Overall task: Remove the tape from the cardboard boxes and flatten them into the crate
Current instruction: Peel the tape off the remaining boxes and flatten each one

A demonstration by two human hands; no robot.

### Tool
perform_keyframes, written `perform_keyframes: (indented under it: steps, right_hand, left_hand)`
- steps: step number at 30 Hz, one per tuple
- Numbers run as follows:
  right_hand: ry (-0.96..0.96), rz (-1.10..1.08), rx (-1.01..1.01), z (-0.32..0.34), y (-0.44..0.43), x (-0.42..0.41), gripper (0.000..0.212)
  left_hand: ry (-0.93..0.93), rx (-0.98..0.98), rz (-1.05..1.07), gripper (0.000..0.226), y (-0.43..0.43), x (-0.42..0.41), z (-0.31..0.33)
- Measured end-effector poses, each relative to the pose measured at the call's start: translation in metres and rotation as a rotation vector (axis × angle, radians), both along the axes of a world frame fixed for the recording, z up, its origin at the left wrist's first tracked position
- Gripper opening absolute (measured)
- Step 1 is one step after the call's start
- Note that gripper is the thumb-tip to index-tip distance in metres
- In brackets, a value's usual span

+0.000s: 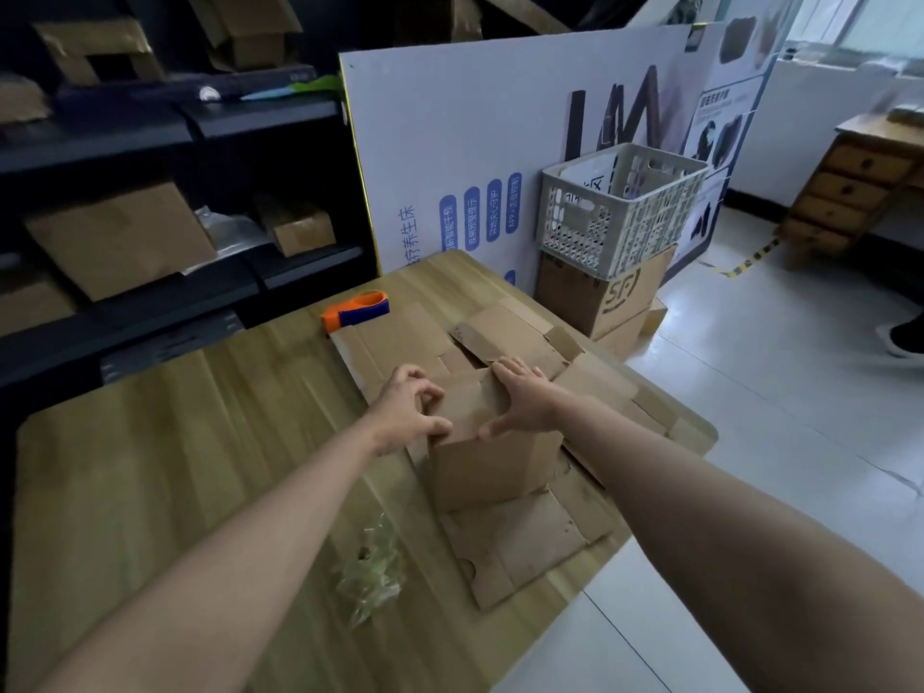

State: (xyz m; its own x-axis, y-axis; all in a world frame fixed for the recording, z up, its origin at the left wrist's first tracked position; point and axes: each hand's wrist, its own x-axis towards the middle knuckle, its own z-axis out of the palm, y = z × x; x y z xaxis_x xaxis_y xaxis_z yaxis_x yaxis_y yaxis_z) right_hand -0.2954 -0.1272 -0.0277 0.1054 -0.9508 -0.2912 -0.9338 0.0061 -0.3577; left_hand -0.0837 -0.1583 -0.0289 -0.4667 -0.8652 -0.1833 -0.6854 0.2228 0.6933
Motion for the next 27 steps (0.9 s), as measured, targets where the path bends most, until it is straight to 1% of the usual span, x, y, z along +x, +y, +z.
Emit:
perform_keyframes:
  steps: [2,7,11,15,19,23,27]
  right_hand:
    - [-0.026,-0.011,0.032,0.003,-0.004,-0.003,0.116]
    - [-0.043,-0.032,0.044,0.001,-0.007,-0.002,0.118]
    - [-0.061,-0.064,0.053,0.0,-0.008,-0.002,0.119]
    - [-0.073,-0.076,0.061,-0.004,-0.005,-0.001,0.12]
    - [-0.07,-0.082,0.049,-0.003,-0.001,0.001,0.118]
    - [-0.079,-0.102,0.06,0.002,0.002,0.004,0.115]
    - [-0.07,-0.097,0.061,0.005,0.001,0.006,0.114]
  left_hand:
    - [0.024,-0.042,0.023,0.045,-0.003,0.006,-0.003]
    - [0.019,-0.096,0.052,0.047,-0.005,-0.001,-0.003]
    - [-0.039,-0.132,0.069,0.043,-0.009,-0.005,0.0]
    - [-0.115,-0.112,0.084,0.045,-0.013,-0.01,0.005]
    - [-0.18,-0.133,0.053,0.038,-0.015,-0.012,0.009]
    - [-0.18,-0.162,0.004,0.022,-0.011,-0.011,0.008]
    - [-0.108,-0.182,0.01,0.019,-0.005,-0.01,0.003]
